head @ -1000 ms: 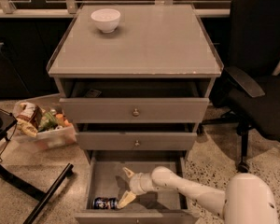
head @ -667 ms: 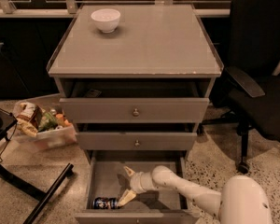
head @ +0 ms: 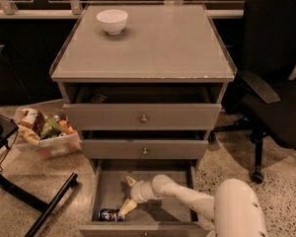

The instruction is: Pick pepsi can from bottom drawer and place on counter

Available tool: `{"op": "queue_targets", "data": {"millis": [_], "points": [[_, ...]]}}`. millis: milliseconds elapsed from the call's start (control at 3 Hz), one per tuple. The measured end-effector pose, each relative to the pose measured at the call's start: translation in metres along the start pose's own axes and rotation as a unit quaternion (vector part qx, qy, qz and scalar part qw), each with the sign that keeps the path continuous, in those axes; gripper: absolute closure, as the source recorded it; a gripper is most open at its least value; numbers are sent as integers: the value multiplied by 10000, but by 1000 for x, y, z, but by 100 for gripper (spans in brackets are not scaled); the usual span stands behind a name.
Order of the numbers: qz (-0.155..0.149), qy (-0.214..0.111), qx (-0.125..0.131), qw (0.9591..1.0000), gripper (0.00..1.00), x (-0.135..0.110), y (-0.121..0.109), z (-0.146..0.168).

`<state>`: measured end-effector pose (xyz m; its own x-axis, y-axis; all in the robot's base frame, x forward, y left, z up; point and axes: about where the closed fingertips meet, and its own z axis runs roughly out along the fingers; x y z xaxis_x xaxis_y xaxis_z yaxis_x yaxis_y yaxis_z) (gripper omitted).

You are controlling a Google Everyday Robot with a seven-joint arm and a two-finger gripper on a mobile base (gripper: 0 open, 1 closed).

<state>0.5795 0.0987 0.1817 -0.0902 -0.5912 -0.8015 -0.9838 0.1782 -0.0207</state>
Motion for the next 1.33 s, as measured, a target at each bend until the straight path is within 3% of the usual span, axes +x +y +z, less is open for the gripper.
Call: {"op": "queue_targets", "data": {"millis": [667, 1333], "points": [[183, 335, 62, 9993, 0, -1, 11, 30], [374, 739, 258, 9962, 0, -4, 19, 41]]}}
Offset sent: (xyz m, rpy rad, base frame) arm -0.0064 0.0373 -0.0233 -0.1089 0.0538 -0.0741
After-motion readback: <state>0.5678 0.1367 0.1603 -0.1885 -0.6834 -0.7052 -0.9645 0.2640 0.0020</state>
